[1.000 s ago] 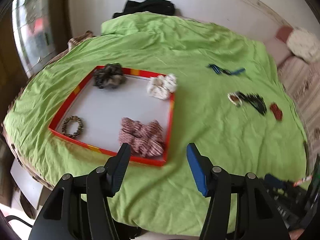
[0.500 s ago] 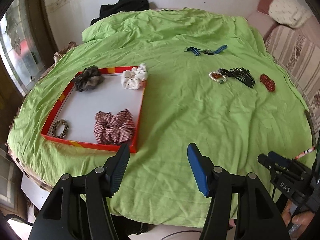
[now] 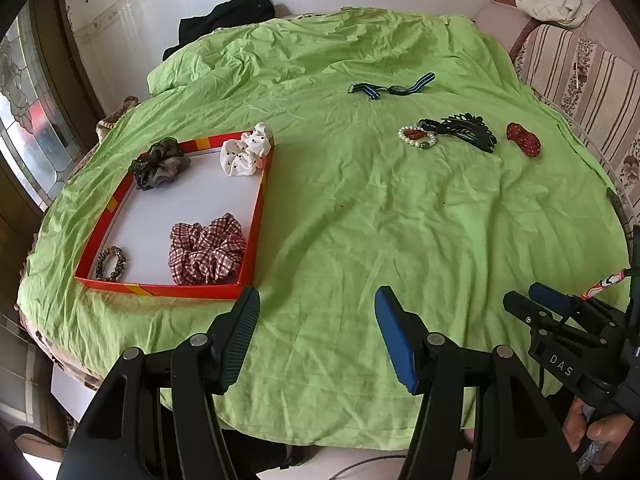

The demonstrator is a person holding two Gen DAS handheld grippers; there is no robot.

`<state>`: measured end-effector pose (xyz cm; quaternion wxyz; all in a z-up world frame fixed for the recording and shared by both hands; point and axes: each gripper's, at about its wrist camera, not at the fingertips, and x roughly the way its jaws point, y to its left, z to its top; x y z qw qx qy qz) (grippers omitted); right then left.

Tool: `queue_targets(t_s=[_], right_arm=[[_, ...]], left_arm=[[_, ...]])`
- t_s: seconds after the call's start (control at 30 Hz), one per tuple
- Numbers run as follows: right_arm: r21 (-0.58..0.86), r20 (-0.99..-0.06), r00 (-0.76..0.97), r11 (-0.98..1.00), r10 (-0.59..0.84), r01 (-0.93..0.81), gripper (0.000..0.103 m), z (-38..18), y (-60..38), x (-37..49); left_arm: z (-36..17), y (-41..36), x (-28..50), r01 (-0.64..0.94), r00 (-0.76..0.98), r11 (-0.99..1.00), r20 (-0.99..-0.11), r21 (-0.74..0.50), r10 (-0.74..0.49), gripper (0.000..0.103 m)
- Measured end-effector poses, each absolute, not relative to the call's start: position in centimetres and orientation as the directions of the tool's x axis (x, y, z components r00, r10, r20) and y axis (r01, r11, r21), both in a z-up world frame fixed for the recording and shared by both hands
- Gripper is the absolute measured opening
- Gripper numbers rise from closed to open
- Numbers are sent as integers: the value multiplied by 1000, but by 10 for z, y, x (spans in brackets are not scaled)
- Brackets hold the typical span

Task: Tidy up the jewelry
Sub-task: 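Lift both tools away from the tray toward the claw clip, then grasp the black claw clip with right tool and set it down apart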

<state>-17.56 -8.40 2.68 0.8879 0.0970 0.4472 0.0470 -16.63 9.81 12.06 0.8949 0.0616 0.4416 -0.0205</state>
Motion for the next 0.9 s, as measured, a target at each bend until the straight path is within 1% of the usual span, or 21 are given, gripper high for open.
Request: queue_targets(t_s=[0.3,0.47,0.57,0.73,0.83,0.9], right_arm=[[213,-795,583,977,169,8,46,20,-83,-171],[188,-793,591,982,146,9,46,30,-94,-152],[158,-777,620,987,104,33,46,45,-113,-123],[91,-757,653,992,11,88,46,64,-150,-48],[91,-764,645,989,-6,117,46,64,-169,-4],[89,-777,630,990,0,110,51,58,-176,29]], left_arm=[[114,105,-161,82,591,994,-807,75,12,59],[111,105,-159,94,593,995,-805,38,-25,59],[108,103,-159,115,594,993,-803,19,-54,59],[98,98,-156,158,584,987,-806,-2,-95,59],[90,97,-150,181,573,983,-811,-17,-119,59],[85,97,-145,188,563,982,-816,-27,-130,59]])
